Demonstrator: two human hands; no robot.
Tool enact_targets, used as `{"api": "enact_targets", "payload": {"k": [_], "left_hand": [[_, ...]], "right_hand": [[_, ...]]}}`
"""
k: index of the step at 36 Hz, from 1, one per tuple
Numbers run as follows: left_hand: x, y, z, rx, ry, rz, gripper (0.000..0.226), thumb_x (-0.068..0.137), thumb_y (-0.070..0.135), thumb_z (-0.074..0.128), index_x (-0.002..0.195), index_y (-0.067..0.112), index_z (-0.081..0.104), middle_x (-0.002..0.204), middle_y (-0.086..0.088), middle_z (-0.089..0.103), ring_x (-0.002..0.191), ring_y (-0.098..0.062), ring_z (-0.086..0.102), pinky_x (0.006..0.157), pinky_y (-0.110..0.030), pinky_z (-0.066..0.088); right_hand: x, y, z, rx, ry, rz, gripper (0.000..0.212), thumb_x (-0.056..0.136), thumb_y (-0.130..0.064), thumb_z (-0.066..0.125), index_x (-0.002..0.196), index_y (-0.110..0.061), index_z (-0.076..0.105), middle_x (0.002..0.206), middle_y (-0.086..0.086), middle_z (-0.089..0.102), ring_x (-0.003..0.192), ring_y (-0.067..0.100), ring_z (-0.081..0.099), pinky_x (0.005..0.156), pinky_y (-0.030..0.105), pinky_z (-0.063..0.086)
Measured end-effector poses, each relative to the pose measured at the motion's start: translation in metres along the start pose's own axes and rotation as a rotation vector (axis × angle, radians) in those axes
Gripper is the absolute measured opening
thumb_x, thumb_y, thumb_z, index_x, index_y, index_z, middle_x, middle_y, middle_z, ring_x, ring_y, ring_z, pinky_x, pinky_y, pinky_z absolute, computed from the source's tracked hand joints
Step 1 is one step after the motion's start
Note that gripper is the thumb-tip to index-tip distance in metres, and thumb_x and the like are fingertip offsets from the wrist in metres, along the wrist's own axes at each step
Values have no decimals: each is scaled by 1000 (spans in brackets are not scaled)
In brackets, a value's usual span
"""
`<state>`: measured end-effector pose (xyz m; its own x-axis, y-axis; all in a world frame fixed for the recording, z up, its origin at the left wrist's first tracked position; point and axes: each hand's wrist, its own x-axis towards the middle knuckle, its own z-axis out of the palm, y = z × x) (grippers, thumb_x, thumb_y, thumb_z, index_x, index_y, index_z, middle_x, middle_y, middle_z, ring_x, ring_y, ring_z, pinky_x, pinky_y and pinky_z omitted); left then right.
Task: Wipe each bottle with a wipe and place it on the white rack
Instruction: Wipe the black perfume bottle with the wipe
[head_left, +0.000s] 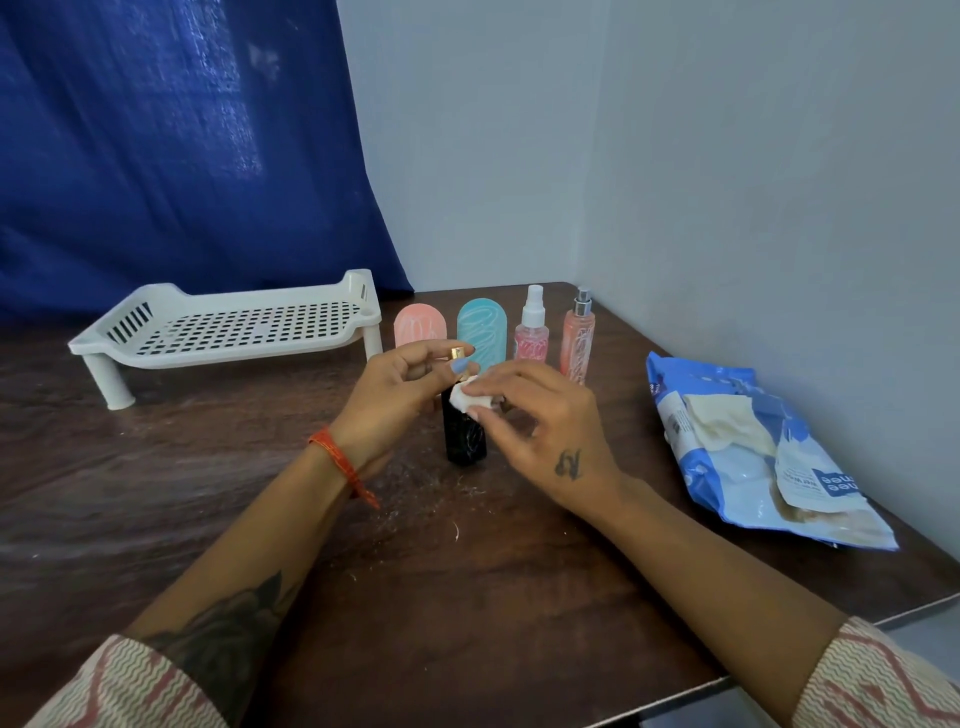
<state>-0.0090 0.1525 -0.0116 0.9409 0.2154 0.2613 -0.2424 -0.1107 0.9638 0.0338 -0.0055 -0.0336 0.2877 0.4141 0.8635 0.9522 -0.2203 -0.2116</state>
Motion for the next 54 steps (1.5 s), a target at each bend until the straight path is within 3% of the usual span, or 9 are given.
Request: {"api": "enact_targets", "payload": {"k": [5,9,13,19,28,35,43,49,54], "left_hand": [[0,-1,0,23,-10,-4,22,89,13,59,109,17,65,102,1,72,100,-7,66,88,-21,51],[1,-1,-1,36,-1,-1,22,89,12,60,109,16,66,110,-1,69,106,-11,64,87,-22,51],[1,-1,0,25,-7,12,22,89,13,59,110,16,65,105,0,71,100,-7,65,83,-16,52],[1,-1,0,20,-7,17,20,88,12,59,106,17,66,108,-4,69,103,-9,65,83,-17,52],[1,-2,-1,28,-15,29,23,89,12,59,110,15,65,104,0,71,101,-7,65,83,-17,52],[2,-2,-2,37,-21,21,20,88,13,60,106,19,66,108,-2,70,106,-10,64,84,-19,52],[2,-3,-2,38,-19,19,19,88,13,60,105,18,66,99,-1,73,103,-12,66,93,-28,49],[1,-1,-1,49,-18,16,18,87,14,61,104,20,66,105,-1,71,105,-10,65,86,-22,50],[1,-1,-1,54,-9,13,21,87,13,61,108,16,66,109,-4,70,106,-12,64,93,-24,50]], "right_hand": [[0,4,-1,-12,26,64,17,78,-4,71,95,-5,71,93,7,67,84,11,62,72,17,52],[0,4,0,-36,30,81,19,79,-6,71,98,-5,71,95,8,67,86,10,61,73,16,52],[1,2,-1,-5,-7,32,17,79,-7,71,96,-5,72,94,8,68,87,11,61,76,15,50],[-2,4,-1,0,-22,59,13,76,-6,70,88,-6,72,86,6,68,78,8,60,67,17,51],[0,2,-1,-20,-12,41,17,79,-8,71,95,-5,71,93,6,69,87,10,62,76,16,51],[-2,4,-1,-6,-31,74,12,76,-7,70,88,-6,72,86,4,69,77,9,62,65,20,52],[0,1,-1,24,-51,12,14,78,-7,73,92,-6,72,91,5,70,85,9,63,75,17,51],[-2,4,-1,9,-48,62,11,74,-5,70,84,-5,73,84,4,69,75,9,63,66,21,52],[-1,3,-1,6,-28,38,14,78,-7,72,91,-6,72,90,5,71,83,10,64,75,17,51]]}}
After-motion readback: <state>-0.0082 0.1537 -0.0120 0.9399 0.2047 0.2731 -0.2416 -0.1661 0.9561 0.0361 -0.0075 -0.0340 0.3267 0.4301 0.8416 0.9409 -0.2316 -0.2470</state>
